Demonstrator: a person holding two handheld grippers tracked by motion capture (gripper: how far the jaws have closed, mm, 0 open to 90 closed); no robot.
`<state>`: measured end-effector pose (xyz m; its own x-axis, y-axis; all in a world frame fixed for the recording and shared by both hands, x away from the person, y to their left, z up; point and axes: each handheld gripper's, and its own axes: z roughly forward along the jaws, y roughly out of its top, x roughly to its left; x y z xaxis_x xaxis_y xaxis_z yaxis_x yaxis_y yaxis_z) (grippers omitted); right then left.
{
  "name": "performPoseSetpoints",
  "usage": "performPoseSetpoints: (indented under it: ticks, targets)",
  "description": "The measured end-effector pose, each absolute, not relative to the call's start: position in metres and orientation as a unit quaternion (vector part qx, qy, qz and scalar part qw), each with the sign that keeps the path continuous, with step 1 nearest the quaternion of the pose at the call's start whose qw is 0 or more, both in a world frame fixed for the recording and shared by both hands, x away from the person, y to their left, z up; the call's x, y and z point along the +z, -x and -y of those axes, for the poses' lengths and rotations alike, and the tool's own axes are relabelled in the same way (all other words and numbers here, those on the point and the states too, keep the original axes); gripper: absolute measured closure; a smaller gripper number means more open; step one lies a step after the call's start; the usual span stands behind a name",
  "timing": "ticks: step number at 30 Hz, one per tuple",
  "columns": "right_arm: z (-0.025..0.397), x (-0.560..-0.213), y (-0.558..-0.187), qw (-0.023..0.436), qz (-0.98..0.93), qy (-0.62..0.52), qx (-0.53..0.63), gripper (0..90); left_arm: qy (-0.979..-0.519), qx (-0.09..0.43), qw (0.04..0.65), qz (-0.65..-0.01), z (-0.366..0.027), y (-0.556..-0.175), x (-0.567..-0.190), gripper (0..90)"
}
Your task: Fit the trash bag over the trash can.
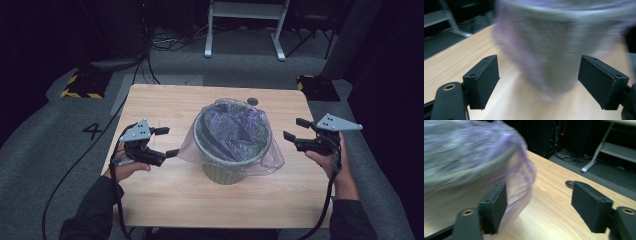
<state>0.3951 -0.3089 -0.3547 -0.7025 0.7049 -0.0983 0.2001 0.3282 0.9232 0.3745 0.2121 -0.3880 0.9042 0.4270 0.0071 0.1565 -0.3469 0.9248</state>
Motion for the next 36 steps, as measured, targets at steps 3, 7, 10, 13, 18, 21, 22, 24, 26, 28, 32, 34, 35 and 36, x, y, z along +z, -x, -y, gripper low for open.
performPoseSetpoints:
  ticks: [3,7,10,13,18,21,22,24,26,28,32,34,35,36]
  targets:
    - [0.303,-0.356,-0.369,0.258,-0.789,-0.258,0.495,23.7,-0.819,0.131,0.536,-0.159,-0.199,-0.359,-0.39,15.0]
    - [0.293,-0.361,-0.342,0.255,-0.802,-0.227,0.491,22.0,-0.828,0.147,0.52,-0.149,-0.182,-0.352,-0.394,15.0]
    - [0.285,-0.365,-0.328,0.257,-0.803,-0.213,0.494,18.8,-0.831,0.157,0.511,-0.153,-0.175,-0.353,-0.397,15.0]
    - [0.273,-0.373,-0.316,0.253,-0.812,-0.192,0.49,16.2,-0.836,0.169,0.497,-0.158,-0.169,-0.358,-0.4,19.0]
    - [0.253,-0.393,-0.311,0.254,-0.828,-0.174,0.468,28.0,-0.842,0.18,0.484,-0.155,-0.164,-0.364,-0.404,54.9]
    - [0.247,-0.405,-0.314,0.26,-0.841,-0.164,0.446,59.7,-0.846,0.181,0.477,-0.151,-0.163,-0.368,-0.408,75.8]
    - [0.246,-0.408,-0.316,0.266,-0.841,-0.165,0.442,68.1,-0.846,0.18,0.478,-0.151,-0.162,-0.369,-0.41,82.0]
    - [0.245,-0.413,-0.319,0.266,-0.842,-0.168,0.438,82.4,-0.848,0.175,0.478,-0.145,-0.162,-0.371,-0.412,89.6]
    - [0.245,-0.417,-0.322,0.263,-0.842,-0.171,0.439,89.3,-0.853,0.169,0.472,-0.145,-0.161,-0.372,-0.416,89.8]
    - [0.244,-0.425,-0.325,0.249,-0.848,-0.171,0.436,89.9,-0.859,0.164,0.466,-0.139,-0.16,-0.373,-0.421,89.9]
    - [0.24,-0.435,-0.328,0.233,-0.853,-0.168,0.436,90.0,-0.865,0.159,0.456,-0.137,-0.156,-0.373,-0.429,89.9]
    - [0.239,-0.439,-0.329,0.221,-0.856,-0.166,0.438,90.0,-0.868,0.153,0.454,-0.134,-0.155,-0.373,-0.433,89.9]
    - [0.238,-0.442,-0.329,0.216,-0.858,-0.166,0.436,90.0,-0.869,0.148,0.454,-0.129,-0.153,-0.371,-0.436,89.9]
    - [0.237,-0.446,-0.329,0.211,-0.863,-0.16,0.429,90.0,-0.874,0.146,0.448,-0.122,-0.152,-0.37,-0.438,89.9]
